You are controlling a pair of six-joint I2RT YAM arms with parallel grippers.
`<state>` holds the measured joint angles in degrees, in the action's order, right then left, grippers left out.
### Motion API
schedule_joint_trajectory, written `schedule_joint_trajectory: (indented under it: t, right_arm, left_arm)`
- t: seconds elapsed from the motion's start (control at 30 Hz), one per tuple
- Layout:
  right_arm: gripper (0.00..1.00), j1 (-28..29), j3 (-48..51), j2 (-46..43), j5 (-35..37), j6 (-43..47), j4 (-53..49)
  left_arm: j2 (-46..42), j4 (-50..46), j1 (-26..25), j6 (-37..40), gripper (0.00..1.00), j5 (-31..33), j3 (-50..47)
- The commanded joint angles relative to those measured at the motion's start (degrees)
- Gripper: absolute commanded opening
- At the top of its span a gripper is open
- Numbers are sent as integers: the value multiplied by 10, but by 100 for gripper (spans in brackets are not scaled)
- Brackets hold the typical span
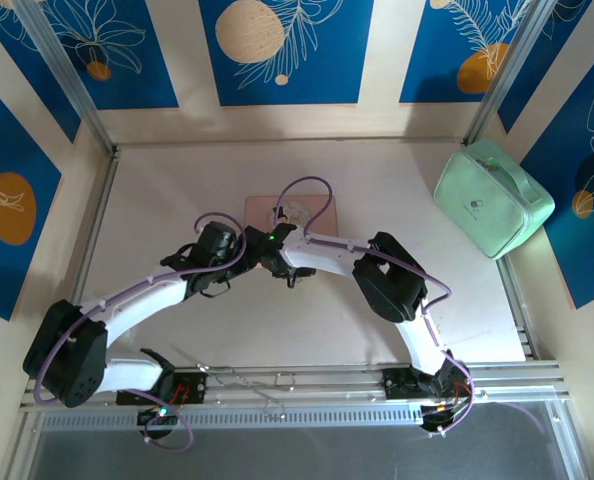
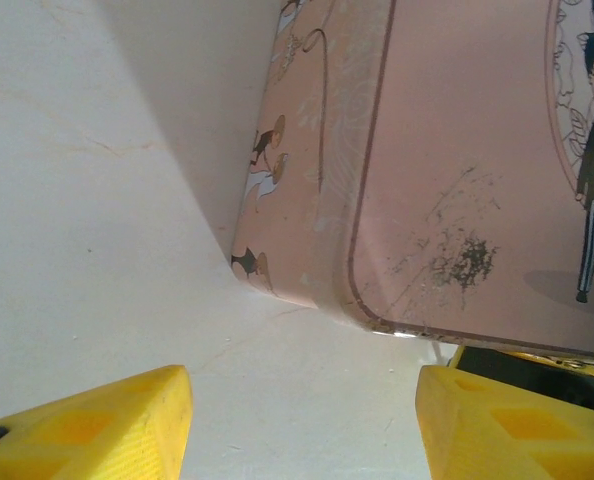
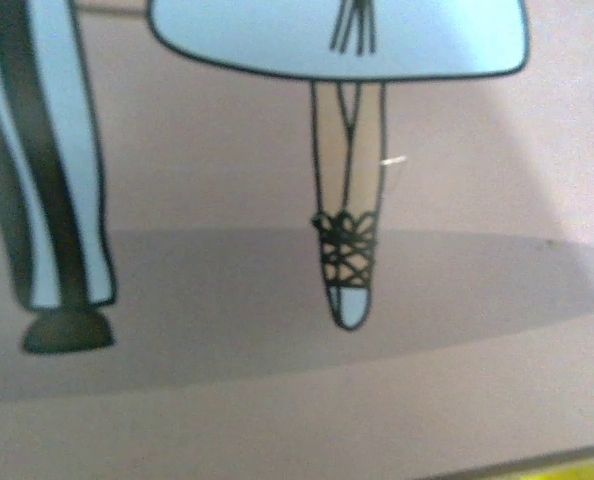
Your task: Unlock the padlock with the key
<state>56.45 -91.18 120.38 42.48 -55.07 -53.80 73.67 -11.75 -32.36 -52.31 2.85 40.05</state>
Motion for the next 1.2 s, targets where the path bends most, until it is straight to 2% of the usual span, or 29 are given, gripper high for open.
schedule_joint_trajectory:
  t: [0.0,0.1,0.23,0.4,0.6,0.8,1.03,1.17]
  right_arm:
    - [54,18,-28,31,28,2,-26]
    - [48,22,-39,41,33,0,-38]
    - [35,20,-31,40,27,-1,-31]
    - [45,18,-25,42,20,5,-22]
    - [45,23,-9,34,13,7,-8]
    - [54,16,79,-24,-36,67,123]
    - [48,1,187,-103,-90,123,263]
    - [43,0,201,-113,-90,129,272]
  left_arm:
    - [4,14,3,-3,60,-11,2]
    - [5,17,3,-5,60,-13,-1]
    - [7,21,3,-8,59,-15,-4]
    - [7,22,3,-8,59,-15,-6]
    - [9,24,3,-9,59,-14,-6]
    - [14,28,3,-10,58,-18,-7]
    - [12,27,3,-9,58,-17,-9]
    - [13,28,3,-9,57,-17,-11]
